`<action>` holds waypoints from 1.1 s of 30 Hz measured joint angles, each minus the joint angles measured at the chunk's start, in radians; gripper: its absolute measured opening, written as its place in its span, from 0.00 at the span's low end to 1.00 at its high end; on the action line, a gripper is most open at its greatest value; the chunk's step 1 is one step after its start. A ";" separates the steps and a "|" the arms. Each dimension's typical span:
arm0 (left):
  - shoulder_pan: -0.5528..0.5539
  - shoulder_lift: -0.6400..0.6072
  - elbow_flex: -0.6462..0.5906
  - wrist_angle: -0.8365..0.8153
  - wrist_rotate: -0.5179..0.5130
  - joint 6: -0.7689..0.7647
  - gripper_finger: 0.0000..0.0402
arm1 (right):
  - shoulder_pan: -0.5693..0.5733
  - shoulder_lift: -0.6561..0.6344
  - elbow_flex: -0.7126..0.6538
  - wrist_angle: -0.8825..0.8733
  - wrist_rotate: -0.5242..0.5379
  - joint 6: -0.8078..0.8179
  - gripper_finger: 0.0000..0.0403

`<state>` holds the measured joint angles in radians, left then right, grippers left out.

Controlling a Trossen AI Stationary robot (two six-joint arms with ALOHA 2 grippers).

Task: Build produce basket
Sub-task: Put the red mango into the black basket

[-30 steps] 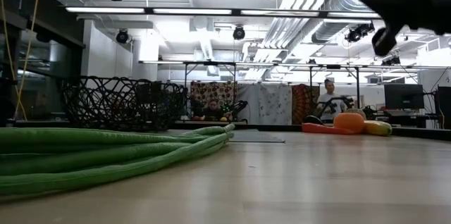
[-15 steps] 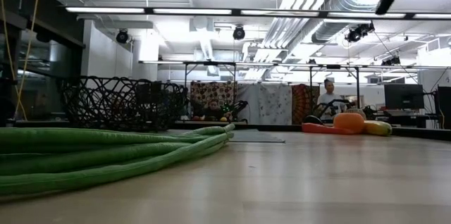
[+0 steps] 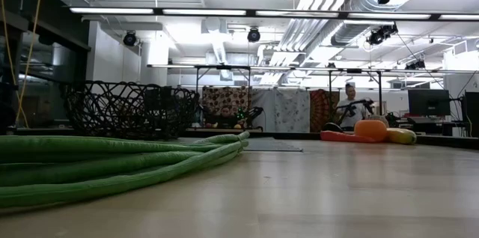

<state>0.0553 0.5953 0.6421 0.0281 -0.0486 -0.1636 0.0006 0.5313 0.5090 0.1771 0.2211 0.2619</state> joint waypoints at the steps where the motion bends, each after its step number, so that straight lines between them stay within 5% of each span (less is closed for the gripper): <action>1: 0.005 -0.001 0.003 -0.008 0.001 0.000 0.00 | 0.000 0.010 0.000 0.003 -0.002 0.007 0.00; 23: 0.010 0.001 0.004 -0.010 0.011 0.020 0.00 | 0.000 0.067 0.002 0.110 -0.019 0.167 0.03; 27: 0.010 0.001 0.004 -0.010 0.011 0.019 0.00 | 0.000 0.110 0.002 0.122 -0.024 0.185 0.16; 33: 0.010 0.001 0.004 -0.010 0.011 0.018 0.00 | 0.000 0.154 0.002 0.121 -0.081 0.239 0.47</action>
<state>0.0650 0.5964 0.6460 0.0185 -0.0378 -0.1453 0.0006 0.6857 0.5110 0.2978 0.1398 0.5009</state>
